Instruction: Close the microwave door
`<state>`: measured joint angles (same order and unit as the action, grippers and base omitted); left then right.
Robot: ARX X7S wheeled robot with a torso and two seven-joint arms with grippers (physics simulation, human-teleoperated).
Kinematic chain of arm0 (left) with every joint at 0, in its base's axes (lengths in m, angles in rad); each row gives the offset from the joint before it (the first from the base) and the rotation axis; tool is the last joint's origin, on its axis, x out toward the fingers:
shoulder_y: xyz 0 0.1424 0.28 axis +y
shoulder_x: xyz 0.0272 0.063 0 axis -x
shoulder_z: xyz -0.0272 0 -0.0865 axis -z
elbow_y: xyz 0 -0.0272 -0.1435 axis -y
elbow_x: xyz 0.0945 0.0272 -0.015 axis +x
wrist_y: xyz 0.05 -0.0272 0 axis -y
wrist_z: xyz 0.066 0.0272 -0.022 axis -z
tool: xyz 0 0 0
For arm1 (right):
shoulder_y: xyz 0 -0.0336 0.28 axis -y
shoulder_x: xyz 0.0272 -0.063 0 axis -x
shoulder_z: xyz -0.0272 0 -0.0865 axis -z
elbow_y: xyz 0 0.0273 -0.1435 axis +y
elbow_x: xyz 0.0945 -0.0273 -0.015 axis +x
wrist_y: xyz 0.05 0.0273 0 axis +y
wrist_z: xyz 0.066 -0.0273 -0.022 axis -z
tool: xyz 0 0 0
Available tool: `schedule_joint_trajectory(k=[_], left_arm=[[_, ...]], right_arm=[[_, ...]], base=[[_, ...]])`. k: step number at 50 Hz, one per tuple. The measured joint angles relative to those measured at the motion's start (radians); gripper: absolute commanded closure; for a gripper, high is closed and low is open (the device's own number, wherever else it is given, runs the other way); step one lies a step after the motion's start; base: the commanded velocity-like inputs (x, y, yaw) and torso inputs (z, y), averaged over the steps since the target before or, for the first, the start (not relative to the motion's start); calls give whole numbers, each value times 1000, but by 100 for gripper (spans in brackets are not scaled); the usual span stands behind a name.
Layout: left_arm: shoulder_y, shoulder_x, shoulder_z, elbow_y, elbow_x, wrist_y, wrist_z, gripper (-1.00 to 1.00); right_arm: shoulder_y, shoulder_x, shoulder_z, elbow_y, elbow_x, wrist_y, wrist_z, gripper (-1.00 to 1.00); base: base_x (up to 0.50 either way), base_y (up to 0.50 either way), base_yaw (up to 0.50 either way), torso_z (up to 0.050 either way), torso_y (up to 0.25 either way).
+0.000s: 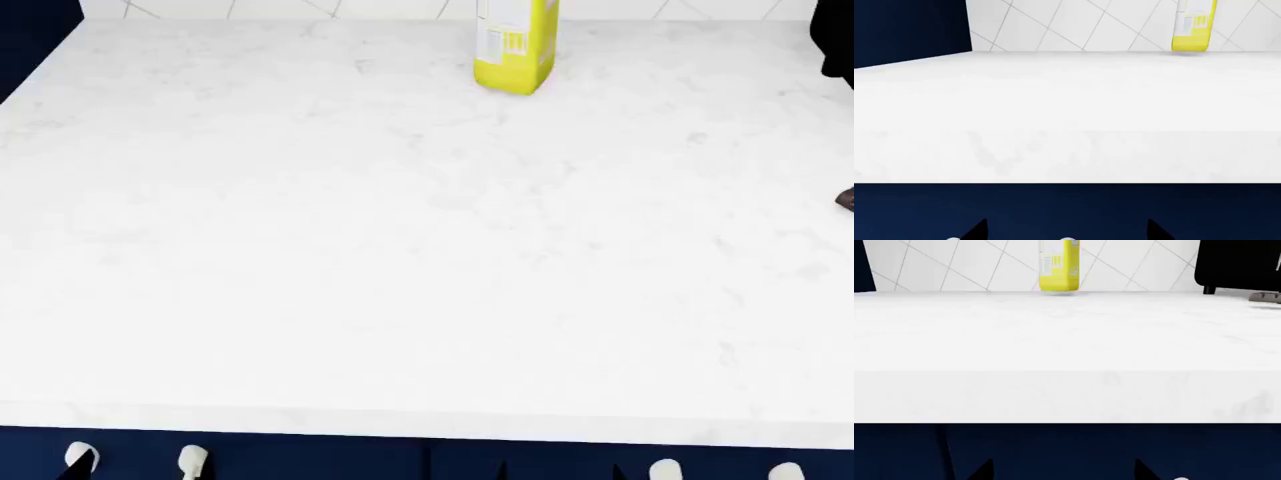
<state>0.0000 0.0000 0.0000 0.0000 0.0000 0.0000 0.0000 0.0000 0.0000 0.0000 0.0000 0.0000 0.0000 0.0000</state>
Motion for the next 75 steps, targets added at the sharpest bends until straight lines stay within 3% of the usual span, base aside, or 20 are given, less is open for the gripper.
schedule_joint_trajectory(k=[20,75], left_arm=[[-1,-40,49,2,-39,0,-48,-100],[-4,-111,131,5,-107,7,-130,-100]], right_arm=[[5,43,-57,1,35,18,33,-100],[7,113,-145,0,90,-1,110,-100]], base=[[0,20,0,0,0],[0,499,0,0,0]])
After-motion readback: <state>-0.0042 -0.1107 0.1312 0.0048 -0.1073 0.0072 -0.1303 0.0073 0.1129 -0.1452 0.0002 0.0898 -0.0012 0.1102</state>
